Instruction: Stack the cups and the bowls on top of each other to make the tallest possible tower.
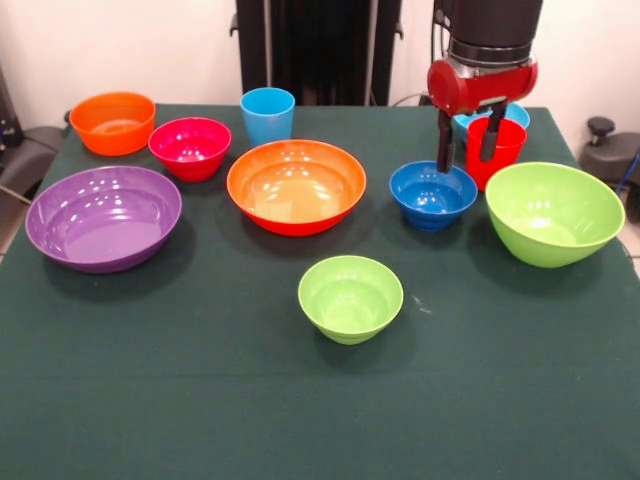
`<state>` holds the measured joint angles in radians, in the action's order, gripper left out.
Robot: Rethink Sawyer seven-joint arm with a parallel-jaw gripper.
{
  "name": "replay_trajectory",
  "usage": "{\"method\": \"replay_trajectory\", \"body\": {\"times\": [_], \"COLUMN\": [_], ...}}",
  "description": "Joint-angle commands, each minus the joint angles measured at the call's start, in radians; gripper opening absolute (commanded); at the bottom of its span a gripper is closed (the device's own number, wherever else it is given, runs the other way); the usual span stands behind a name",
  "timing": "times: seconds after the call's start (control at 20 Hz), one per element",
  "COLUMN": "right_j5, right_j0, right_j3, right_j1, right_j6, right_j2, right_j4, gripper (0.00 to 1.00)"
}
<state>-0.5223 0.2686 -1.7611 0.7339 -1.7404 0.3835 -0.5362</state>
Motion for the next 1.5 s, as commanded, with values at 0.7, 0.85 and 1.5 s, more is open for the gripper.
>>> {"method": "replay_trajectory", "body": {"times": [0.7, 0.85, 1.5], "right_j5": [0.114, 0.109, 0.078], "right_j0": [-0.071, -0.081, -0.074], "right_j3": [0.078, 0.084, 0.069], "right_j1": [-0.092, -0.094, -0.108], "right_j6": [-0.062, -0.062, -0.002], "right_j2": [-0.004, -0.011, -0.021], "right_j4": [-0.038, -0.035, -0.060], "gripper": [1.00, 1.00, 1.00]}}
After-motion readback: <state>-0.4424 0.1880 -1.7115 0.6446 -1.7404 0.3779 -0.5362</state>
